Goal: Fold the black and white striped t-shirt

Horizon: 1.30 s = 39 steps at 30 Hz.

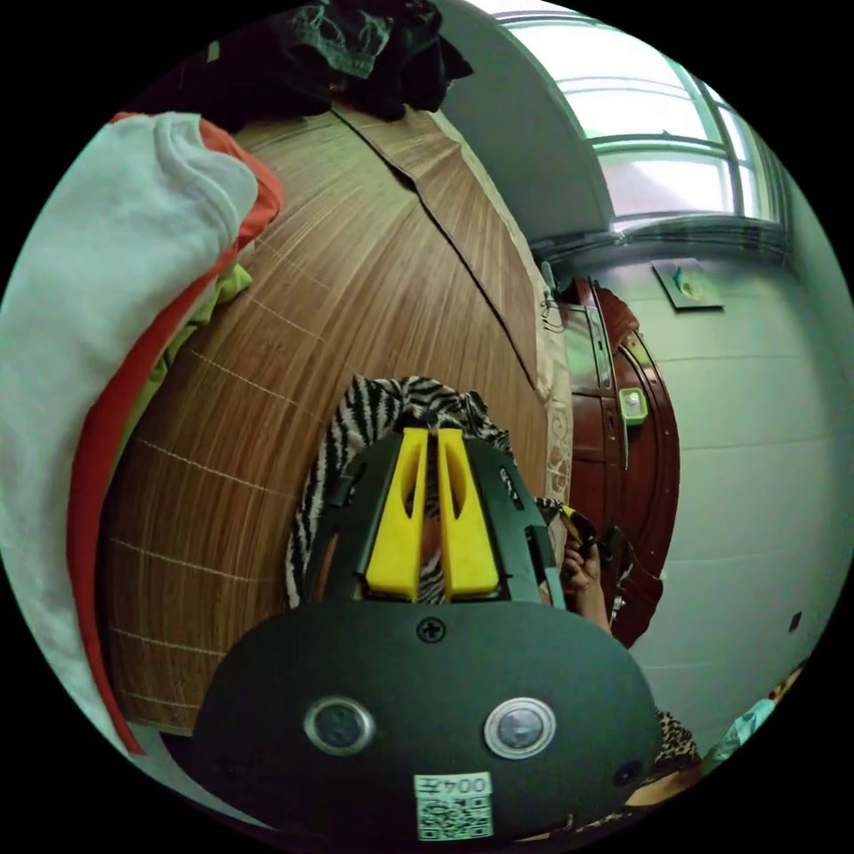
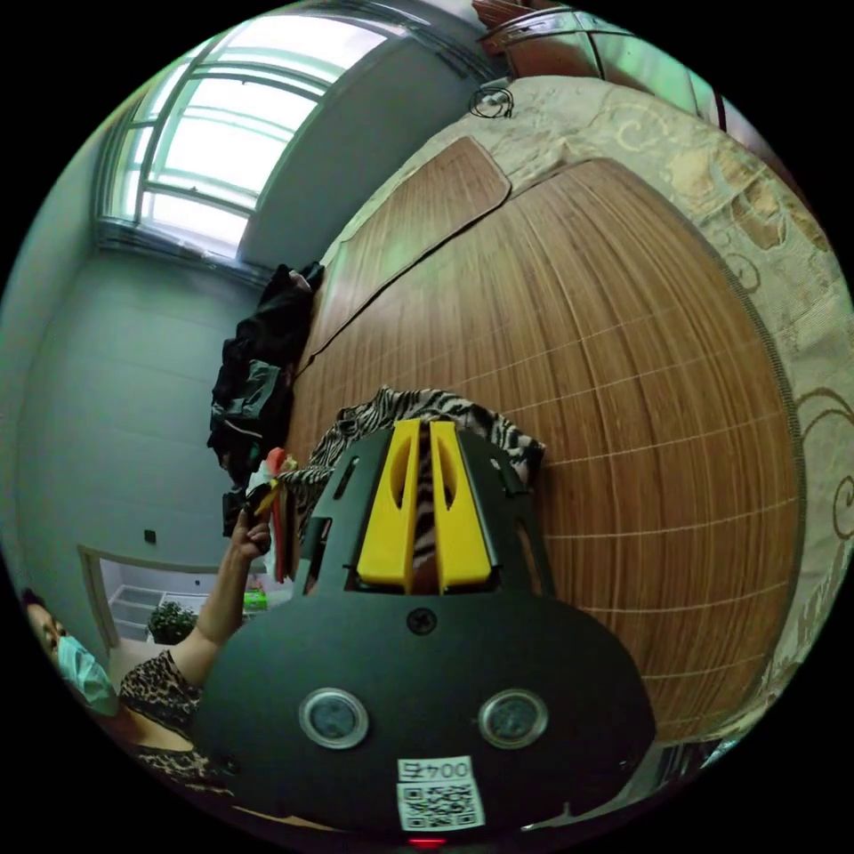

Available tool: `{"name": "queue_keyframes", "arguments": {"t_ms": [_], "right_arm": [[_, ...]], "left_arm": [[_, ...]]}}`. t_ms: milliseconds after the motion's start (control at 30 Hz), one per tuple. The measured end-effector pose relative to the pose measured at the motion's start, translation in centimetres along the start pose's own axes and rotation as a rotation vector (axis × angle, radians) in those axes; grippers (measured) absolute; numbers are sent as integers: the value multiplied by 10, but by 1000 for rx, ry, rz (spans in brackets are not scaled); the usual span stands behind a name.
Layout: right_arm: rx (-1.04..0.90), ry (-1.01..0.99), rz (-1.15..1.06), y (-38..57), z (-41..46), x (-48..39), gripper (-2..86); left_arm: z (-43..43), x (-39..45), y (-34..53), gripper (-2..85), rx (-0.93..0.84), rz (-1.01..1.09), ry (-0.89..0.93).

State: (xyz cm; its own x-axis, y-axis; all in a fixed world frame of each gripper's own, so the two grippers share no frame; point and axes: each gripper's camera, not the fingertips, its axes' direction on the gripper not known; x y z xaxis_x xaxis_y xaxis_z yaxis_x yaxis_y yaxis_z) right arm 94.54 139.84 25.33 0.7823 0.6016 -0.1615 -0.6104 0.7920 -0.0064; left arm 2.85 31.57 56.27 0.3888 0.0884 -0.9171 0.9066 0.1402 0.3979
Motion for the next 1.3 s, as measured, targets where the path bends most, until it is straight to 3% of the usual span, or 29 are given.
{"name": "queue_keyframes", "arguments": {"t_ms": [200,367,533,667,800,867,1100,1300], "right_arm": [[41,-45,113,-19,15,-3,43],[202,-128,168,-14,-10,-14,78],[256,13,7,14,-55,-85,94],[206,313,-255,97,-77,-183,93],[129,539,-341,192,-75,-231,68],[94,664,-325,243,-69,-244,13],[-38,727,-245,291,-44,-253,-7],[-178,815,-259,291,-15,-257,-7]], "left_arm": [[21,-24,-7,53,49,-133,113],[12,-33,-2,77,110,-205,226],[-22,-5,29,78,199,-102,266],[-57,63,102,72,181,185,12],[-77,97,222,57,154,379,-223],[-78,100,269,45,135,431,-312],[-54,114,359,13,56,522,-629],[-25,137,362,10,-59,500,-690]]}}
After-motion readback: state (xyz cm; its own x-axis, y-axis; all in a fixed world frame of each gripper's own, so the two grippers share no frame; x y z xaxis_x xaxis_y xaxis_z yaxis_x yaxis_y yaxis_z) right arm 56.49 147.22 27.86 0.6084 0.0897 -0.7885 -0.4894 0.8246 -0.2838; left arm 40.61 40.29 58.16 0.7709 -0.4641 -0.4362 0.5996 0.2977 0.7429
